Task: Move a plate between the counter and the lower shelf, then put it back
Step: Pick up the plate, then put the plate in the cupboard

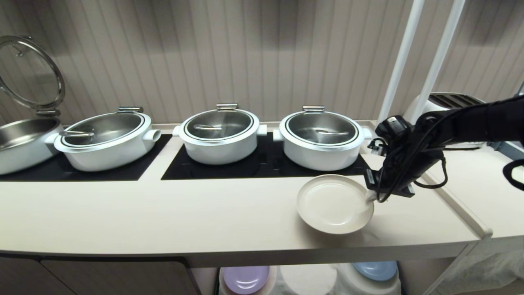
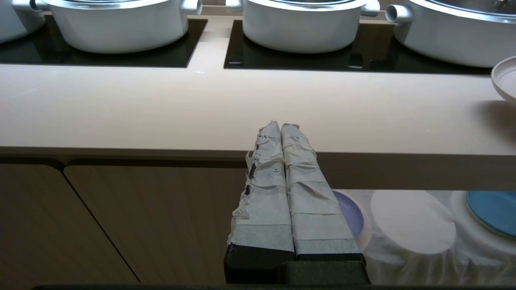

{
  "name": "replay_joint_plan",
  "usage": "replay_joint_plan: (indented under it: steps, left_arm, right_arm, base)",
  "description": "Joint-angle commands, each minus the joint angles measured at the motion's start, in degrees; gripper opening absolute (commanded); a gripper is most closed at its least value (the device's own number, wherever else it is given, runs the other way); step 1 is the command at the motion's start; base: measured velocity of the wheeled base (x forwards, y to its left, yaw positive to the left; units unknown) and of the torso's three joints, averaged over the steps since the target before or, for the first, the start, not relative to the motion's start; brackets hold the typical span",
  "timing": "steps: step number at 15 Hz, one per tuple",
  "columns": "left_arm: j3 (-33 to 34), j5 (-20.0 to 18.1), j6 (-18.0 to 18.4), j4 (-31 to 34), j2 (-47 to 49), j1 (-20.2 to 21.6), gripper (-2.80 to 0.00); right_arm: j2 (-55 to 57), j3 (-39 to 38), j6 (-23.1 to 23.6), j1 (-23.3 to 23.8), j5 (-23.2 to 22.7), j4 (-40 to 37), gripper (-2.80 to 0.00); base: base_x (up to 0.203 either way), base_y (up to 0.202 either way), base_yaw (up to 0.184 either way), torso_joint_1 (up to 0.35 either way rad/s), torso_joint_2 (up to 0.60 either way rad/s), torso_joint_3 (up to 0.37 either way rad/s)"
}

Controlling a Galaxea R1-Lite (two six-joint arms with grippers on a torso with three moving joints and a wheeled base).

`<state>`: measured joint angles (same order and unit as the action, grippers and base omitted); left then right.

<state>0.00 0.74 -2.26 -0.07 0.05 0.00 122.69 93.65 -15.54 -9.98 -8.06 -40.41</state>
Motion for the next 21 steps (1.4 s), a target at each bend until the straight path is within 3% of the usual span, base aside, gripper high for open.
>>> replay_joint_plan:
  steps: [1,3,15,21]
  left_arm:
    - [0.0,0.0,0.0,0.0,0.0,0.0,-2.80]
    - [0.0,0.0,0.0,0.0,0.0,0.0,-2.80]
    - [0.0,0.0,0.0,0.0,0.0,0.0,-2.80]
    - [0.0,0.0,0.0,0.0,0.0,0.0,-2.80]
  right_arm:
    - [-4.4,-2.7,0.2,1.7,-1.3,-0.2,-2.80]
    - [-7.3,-5.4,1.8,3.5,-2.9,-0.2,-2.80]
    - [-30.7,-32.2,24.4,12.6,-10.1,-0.1,-2.80]
    - [-43.9,-44.7,27.6,13.5,-10.7,-0.5,-2.80]
  base:
    - [0.000,0.000,0.000,0.000,0.00,0.000]
    - [0.000,0.000,0.000,0.000,0.00,0.000]
    - [0.000,0.000,0.000,0.000,0.00,0.000]
    - [0.000,0.000,0.000,0.000,0.00,0.000]
